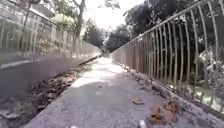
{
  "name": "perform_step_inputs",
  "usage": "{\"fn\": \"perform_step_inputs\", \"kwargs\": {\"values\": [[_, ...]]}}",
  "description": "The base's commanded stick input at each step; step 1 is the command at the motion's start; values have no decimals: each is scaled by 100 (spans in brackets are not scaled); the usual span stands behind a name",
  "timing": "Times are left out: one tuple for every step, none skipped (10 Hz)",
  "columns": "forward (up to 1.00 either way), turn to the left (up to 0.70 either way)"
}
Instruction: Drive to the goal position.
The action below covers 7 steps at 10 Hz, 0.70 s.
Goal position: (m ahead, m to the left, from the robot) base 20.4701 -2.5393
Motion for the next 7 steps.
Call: {"fn": "perform_step_inputs", "kwargs": {"values": [[50, 0], [50, 0], [50, 0], [50, 0], [50, 0], [50, 0], [50, 0]]}}
